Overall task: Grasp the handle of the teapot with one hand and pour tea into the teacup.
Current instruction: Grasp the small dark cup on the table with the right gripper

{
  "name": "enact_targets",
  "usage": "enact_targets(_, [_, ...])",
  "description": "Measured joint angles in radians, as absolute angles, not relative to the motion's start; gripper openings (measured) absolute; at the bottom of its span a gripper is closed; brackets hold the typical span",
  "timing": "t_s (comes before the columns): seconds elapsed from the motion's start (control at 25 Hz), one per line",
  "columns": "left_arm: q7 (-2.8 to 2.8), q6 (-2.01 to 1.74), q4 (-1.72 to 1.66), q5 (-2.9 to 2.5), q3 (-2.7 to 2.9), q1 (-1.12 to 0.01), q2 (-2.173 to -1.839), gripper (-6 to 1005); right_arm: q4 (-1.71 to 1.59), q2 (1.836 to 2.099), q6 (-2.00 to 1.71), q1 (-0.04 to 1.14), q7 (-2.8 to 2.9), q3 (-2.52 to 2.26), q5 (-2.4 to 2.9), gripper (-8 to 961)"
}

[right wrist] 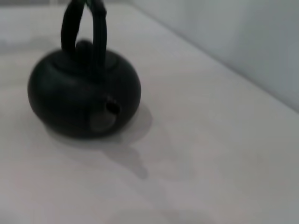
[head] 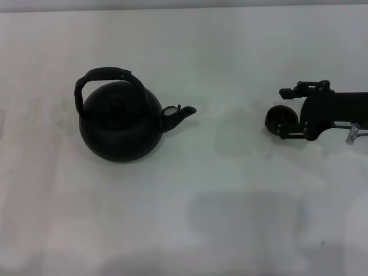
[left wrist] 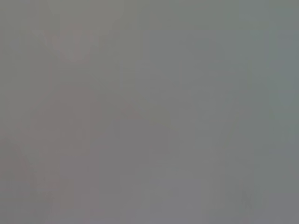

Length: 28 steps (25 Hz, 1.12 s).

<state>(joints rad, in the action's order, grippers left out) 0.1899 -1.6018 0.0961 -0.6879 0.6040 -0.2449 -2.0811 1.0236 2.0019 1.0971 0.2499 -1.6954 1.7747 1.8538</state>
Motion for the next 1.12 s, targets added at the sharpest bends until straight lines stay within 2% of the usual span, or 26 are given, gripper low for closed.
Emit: enact_targets(1.12, [0.186,-1.588,0.092,-0.689,0.604,-0.25,-2.08,682,1.107,2.002,1.032,0.262,-1.53,1.694,2.022,778])
